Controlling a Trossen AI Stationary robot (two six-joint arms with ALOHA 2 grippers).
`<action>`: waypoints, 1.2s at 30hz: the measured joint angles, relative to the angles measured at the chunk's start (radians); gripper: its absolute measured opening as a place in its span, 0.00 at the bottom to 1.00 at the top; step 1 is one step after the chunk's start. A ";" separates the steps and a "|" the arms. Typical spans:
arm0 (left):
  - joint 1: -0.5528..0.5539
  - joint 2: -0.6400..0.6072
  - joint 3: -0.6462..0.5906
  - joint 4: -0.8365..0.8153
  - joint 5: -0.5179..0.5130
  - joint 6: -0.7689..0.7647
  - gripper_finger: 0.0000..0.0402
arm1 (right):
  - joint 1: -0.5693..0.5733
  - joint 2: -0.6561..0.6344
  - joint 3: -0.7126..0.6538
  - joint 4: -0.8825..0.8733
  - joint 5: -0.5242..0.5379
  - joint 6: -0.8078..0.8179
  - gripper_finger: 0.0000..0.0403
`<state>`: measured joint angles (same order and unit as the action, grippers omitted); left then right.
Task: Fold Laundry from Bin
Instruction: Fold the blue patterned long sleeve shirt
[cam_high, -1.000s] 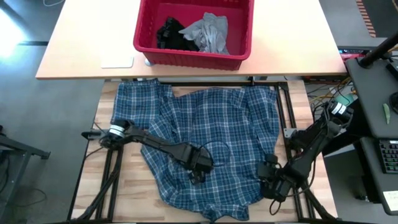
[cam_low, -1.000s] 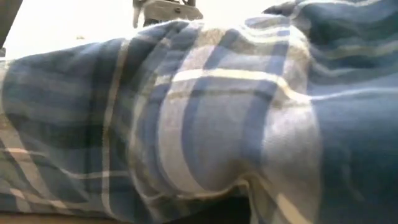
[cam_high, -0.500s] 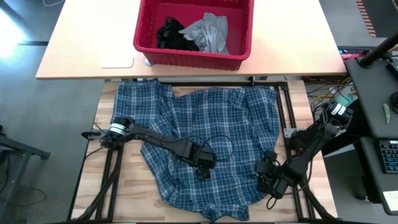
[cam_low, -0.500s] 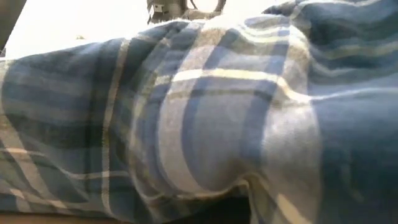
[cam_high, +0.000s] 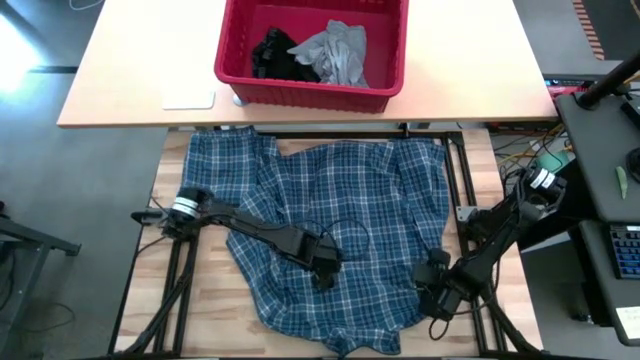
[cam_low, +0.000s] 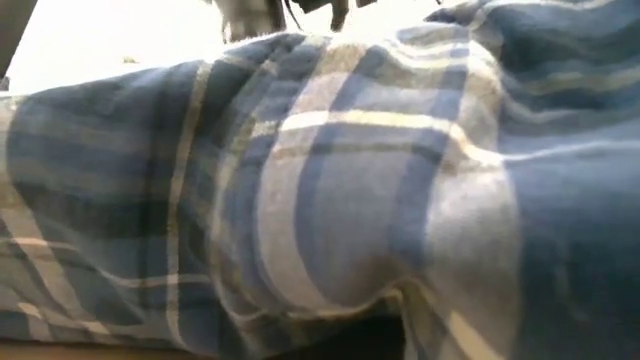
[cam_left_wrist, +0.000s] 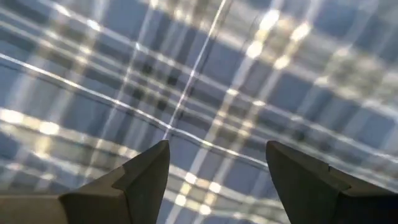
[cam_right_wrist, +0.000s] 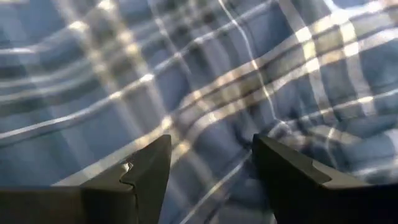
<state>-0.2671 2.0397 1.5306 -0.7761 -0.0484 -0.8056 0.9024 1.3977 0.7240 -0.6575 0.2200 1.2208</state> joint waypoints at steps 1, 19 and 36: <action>0.002 -0.025 0.010 -0.008 -0.023 0.006 0.62 | 0.000 -0.021 0.024 -0.024 0.012 -0.003 0.54; 0.202 -0.101 -0.206 0.213 -0.102 0.132 0.62 | -0.597 -0.282 -0.025 0.008 0.256 -0.386 0.54; 0.240 -0.233 -0.308 0.294 -0.058 0.418 0.62 | -0.724 -0.129 -0.112 0.149 -0.282 -0.262 0.54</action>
<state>-0.0272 1.8071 1.2227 -0.4822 -0.1068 -0.3871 0.1784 1.2688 0.6122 -0.5088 -0.0616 0.9591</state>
